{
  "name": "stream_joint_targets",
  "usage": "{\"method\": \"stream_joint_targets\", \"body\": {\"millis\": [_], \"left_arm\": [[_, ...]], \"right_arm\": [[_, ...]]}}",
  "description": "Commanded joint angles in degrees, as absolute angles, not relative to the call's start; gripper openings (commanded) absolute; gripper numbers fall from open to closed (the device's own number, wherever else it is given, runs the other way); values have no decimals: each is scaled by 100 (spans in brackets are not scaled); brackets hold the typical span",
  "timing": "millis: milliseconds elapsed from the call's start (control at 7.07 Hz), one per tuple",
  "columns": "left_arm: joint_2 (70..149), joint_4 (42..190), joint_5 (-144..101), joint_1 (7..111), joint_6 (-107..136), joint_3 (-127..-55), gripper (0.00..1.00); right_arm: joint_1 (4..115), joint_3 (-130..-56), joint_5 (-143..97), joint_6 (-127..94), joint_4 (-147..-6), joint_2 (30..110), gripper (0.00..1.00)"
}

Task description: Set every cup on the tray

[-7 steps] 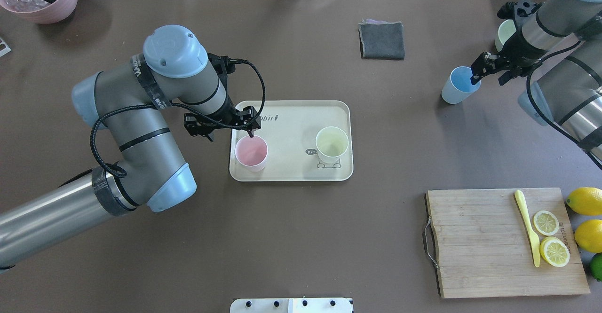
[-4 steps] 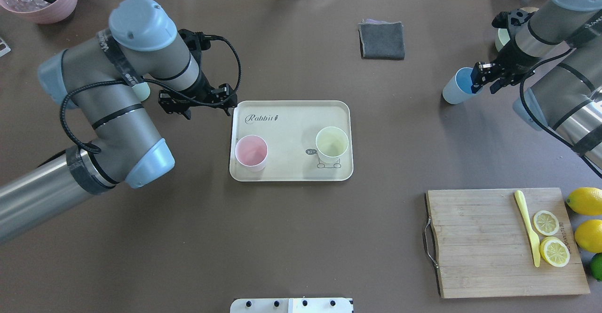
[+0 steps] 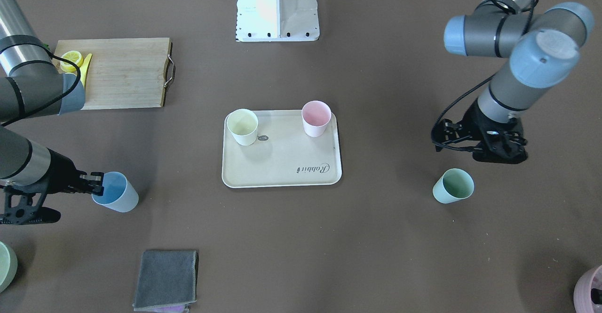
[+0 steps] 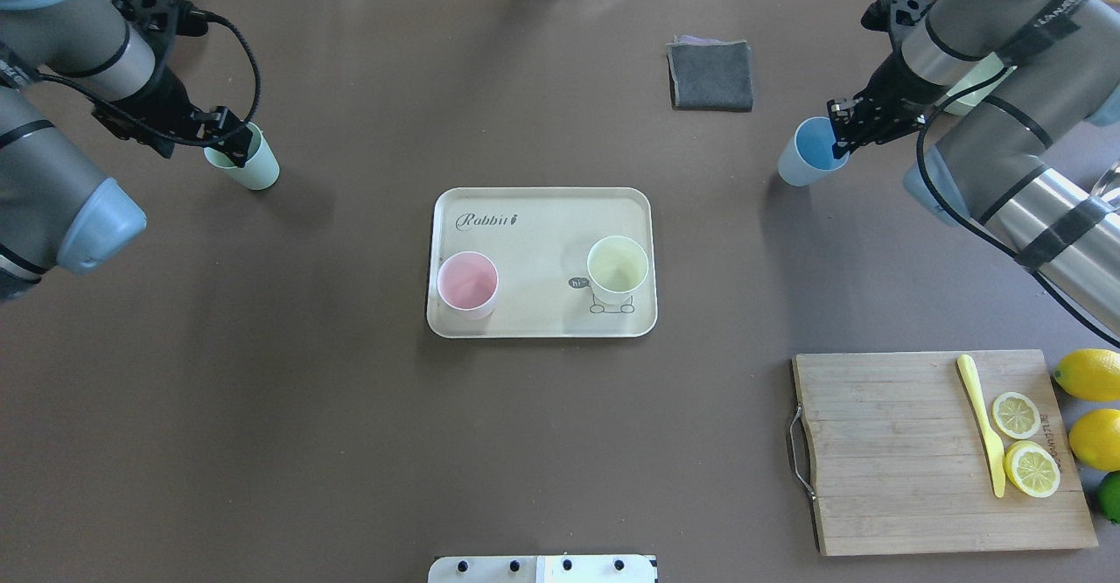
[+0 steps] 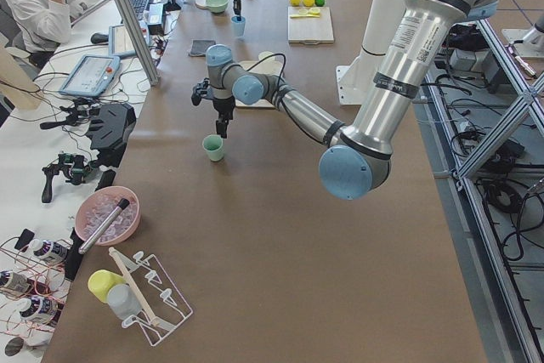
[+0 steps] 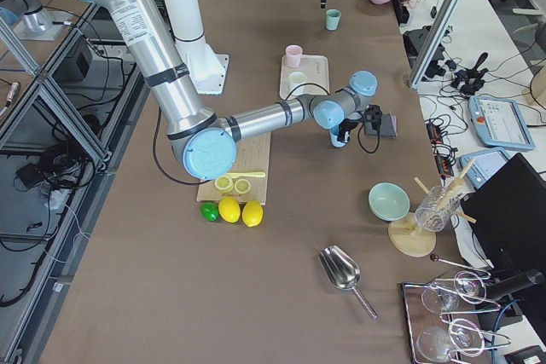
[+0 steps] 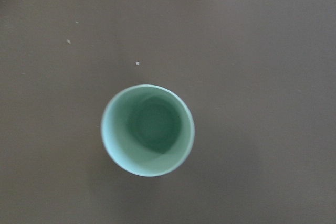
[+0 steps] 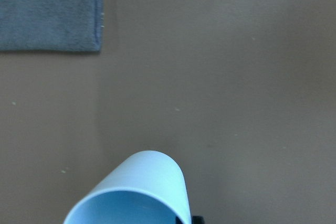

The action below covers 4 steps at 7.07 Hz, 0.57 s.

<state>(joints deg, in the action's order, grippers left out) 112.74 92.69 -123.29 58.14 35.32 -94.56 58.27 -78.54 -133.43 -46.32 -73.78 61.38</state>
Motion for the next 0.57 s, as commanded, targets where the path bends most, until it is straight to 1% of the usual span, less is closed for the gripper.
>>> {"method": "stream_joint_targets", "body": {"millis": [0, 283, 425], "left_arm": [[11381, 9796, -12366, 5968, 3462, -8687, 97], [11636, 10369, -12410, 5924, 3726, -8027, 97], [11698, 10397, -12480, 5898, 3744, -7920, 91]], "right_arm": [[5207, -8067, -13281, -5839, -7365, 5583, 0], [4696, -8226, -12852, -6266, -7365, 5344, 0], [4493, -8305, -12710, -6354, -7365, 5344, 0]]}}
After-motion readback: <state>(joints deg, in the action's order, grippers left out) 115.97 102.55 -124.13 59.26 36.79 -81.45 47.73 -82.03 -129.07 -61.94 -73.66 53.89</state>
